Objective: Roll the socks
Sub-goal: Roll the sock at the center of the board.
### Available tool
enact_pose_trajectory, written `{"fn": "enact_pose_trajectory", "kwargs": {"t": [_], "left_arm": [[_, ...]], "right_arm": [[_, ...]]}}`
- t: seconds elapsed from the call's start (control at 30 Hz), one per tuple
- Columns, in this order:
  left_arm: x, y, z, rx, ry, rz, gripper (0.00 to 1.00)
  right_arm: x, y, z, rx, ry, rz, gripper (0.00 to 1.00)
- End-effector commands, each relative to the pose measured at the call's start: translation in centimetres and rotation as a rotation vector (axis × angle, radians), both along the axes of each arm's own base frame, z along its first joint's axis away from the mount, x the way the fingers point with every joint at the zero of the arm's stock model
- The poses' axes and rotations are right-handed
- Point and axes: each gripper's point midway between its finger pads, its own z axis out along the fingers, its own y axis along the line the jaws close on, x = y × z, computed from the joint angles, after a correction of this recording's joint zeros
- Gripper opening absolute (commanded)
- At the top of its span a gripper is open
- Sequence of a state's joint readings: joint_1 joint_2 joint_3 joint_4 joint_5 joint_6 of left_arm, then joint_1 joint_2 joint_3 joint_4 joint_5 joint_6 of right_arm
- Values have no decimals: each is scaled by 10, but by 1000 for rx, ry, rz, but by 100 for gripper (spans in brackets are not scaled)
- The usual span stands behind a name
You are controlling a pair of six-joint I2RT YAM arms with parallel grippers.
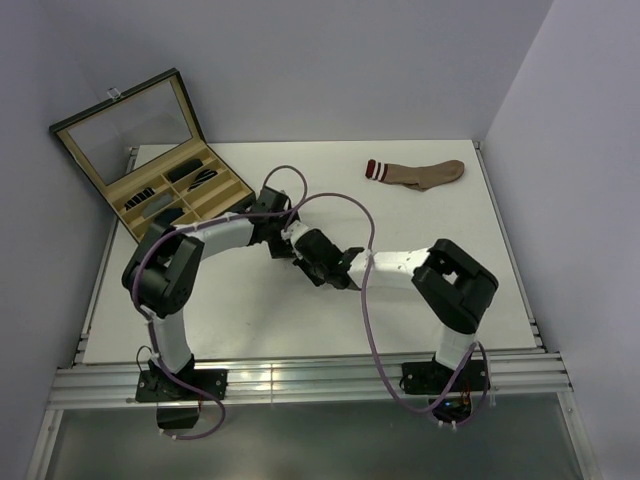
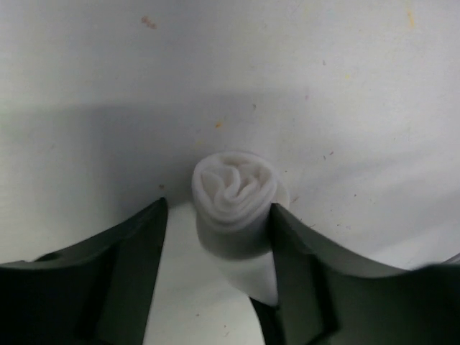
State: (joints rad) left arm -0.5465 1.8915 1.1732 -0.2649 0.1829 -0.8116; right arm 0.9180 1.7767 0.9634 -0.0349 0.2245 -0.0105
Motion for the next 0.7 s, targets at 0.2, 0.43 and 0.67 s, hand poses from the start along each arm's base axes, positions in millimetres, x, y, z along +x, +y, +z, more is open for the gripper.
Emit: {"fn": "enact_pose_trajectory", "kwargs": {"t": [0.2, 0.43, 0.67], "left_arm": [[-3, 22, 32, -48, -78, 136, 81], [8, 70, 65, -102, -200, 361, 91], [-6, 57, 84, -291, -260, 376, 89]], "right_arm": [[-5, -4, 8, 324, 398, -21, 0], [-4, -5, 0, 399, 541, -38, 0], [-6, 5, 0, 459, 636, -13, 0]]}}
